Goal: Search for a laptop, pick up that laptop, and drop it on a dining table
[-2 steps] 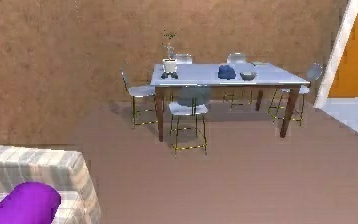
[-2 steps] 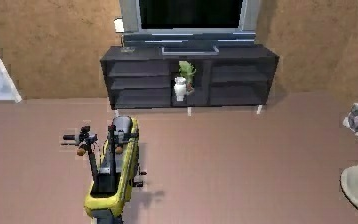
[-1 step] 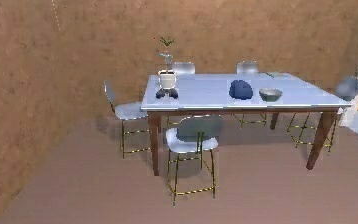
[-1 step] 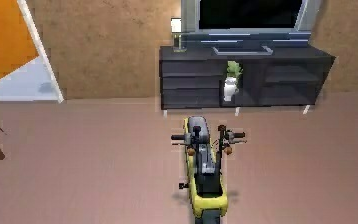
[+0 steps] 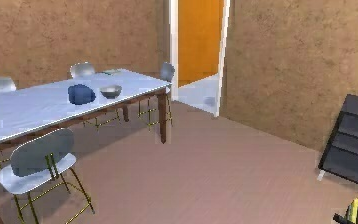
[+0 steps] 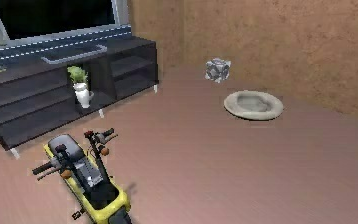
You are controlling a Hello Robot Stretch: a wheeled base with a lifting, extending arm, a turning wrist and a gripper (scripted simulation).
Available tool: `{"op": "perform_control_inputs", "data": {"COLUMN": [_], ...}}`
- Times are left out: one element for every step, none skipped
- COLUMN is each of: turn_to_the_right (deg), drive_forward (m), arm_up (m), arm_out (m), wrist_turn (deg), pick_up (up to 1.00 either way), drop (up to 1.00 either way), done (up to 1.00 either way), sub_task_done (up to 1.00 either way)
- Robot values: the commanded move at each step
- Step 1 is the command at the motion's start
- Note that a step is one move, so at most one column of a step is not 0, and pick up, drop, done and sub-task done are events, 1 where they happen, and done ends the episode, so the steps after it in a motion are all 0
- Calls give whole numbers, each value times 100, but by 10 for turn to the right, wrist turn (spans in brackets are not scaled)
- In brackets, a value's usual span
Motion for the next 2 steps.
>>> {"op": "perform_control_inputs", "data": {"turn_to_the_right": [150,0], "drive_forward": [0,100], "arm_up": [0,0], "arm_out": [0,0], "wrist_turn": [0,0], "pick_up": [0,0], "drop": [0,0], "done": [0,0], "sub_task_done": [0,0]}}
